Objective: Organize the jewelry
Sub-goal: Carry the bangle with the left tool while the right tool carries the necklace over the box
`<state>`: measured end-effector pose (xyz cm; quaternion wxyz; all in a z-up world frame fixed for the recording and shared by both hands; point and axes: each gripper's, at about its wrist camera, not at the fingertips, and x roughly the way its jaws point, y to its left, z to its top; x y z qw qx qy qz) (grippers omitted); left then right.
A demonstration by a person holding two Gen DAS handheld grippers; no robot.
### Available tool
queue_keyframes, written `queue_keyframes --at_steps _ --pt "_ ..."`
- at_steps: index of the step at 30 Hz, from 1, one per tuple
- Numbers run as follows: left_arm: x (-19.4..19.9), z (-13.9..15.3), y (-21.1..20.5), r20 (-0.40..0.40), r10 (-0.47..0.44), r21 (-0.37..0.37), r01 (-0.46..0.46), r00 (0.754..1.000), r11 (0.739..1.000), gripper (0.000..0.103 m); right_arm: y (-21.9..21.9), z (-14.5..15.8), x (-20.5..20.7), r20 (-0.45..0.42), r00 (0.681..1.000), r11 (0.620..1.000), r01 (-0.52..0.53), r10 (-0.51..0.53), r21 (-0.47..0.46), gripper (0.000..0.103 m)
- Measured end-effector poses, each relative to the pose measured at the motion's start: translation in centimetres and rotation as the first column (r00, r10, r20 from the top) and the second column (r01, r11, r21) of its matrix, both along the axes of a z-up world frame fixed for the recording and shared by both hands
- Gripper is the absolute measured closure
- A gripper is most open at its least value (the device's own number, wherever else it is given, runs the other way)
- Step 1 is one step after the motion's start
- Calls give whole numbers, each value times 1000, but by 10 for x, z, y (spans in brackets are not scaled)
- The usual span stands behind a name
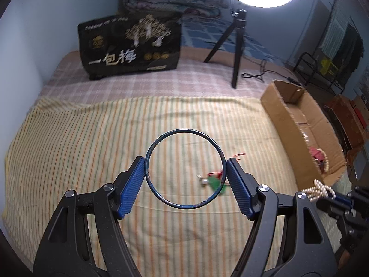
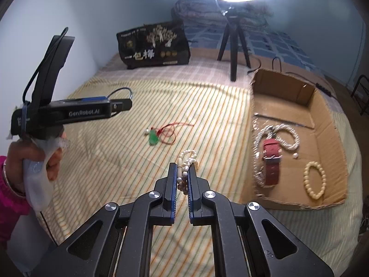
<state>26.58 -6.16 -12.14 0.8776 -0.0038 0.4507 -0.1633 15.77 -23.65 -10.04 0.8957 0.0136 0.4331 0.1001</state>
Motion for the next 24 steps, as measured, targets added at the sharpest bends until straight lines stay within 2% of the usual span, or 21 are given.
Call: queue_keyframes --at_steps 10,24 --pt "-14 27 -44 33 -87 -26 88 996 996 30 -44 34 -11 66 996 998 61 -60 -3 97" --pt "-10 38 -123 52 -181 -38 183 982 982 30 -122 47 -11 100 981 985 170 -167 -19 97"
